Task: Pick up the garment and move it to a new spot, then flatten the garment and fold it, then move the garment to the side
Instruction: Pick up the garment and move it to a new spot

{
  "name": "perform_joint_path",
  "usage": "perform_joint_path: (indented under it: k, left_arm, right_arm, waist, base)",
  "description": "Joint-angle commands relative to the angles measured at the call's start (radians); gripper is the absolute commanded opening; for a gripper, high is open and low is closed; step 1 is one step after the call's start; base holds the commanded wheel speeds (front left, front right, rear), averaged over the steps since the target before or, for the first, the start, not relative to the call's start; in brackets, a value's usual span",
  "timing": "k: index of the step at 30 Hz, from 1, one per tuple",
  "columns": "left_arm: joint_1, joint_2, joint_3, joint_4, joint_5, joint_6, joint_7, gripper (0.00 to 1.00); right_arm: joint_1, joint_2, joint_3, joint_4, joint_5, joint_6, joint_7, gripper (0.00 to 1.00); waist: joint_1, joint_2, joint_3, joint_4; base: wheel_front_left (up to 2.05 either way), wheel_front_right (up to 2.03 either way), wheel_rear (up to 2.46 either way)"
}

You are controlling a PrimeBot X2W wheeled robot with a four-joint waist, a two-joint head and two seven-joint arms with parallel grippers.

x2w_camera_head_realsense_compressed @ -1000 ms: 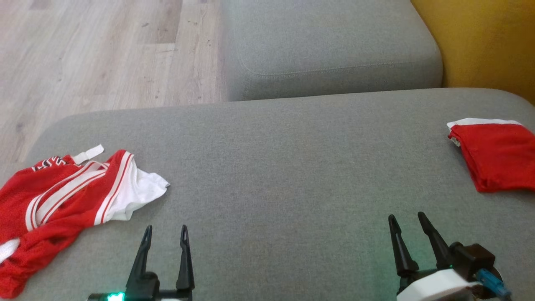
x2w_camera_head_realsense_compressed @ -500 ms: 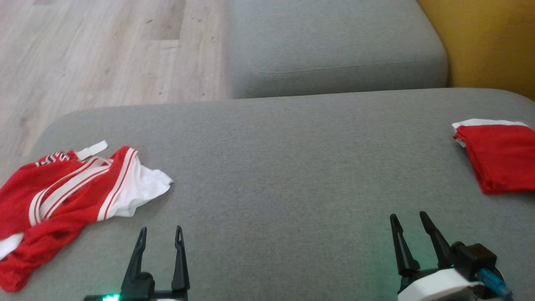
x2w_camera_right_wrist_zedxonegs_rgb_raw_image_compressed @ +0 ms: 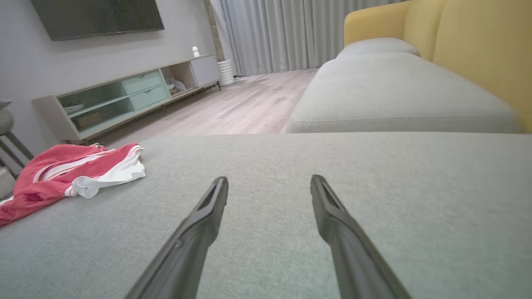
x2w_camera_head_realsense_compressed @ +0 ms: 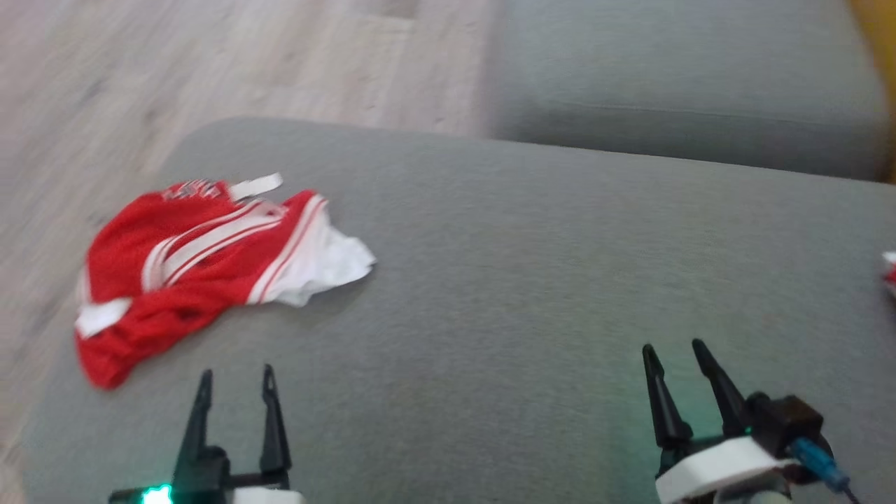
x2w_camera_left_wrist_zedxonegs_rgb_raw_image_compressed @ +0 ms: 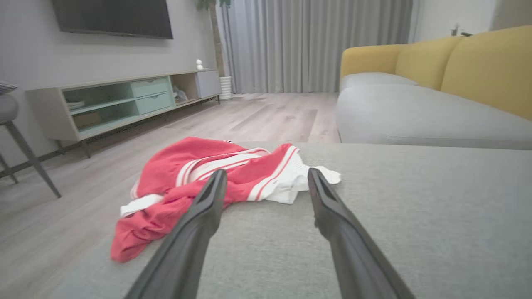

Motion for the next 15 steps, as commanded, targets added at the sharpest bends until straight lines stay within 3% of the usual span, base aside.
perform_joint_path:
  k: [1, 8, 15]
  left_arm:
    - [-0.058, -0.002, 0.046, -0.038, 0.004, 0.009, -0.002, 1.0]
    - [-0.127, 0.006, 0.09, -0.065, 0.008, 0.001, -0.002, 1.0]
    - [-0.351, 0.027, 0.117, -0.067, 0.026, -0.02, -0.002, 1.0]
  right_arm:
    - [-0.065, -0.002, 0.021, -0.036, -0.006, -0.001, -0.011, 1.0]
    - [-0.097, -0.029, 0.021, -0.04, -0.017, -0.001, -0.011, 1.0]
    - [-0.193, -0.155, 0.053, -0.054, -0.042, -0.001, -0.011, 1.0]
  waist:
    - [-0.0001, 0.0, 0.032, 0.074]
    - [-0.0001, 0.0, 0.115, 0.184]
    - [-0.0001, 0.0, 0.319, 0.194]
  base:
    - [0.0, 0.0, 0.0]
    - [0.0, 0.0, 0.0]
    - [0.0, 0.0, 0.0]
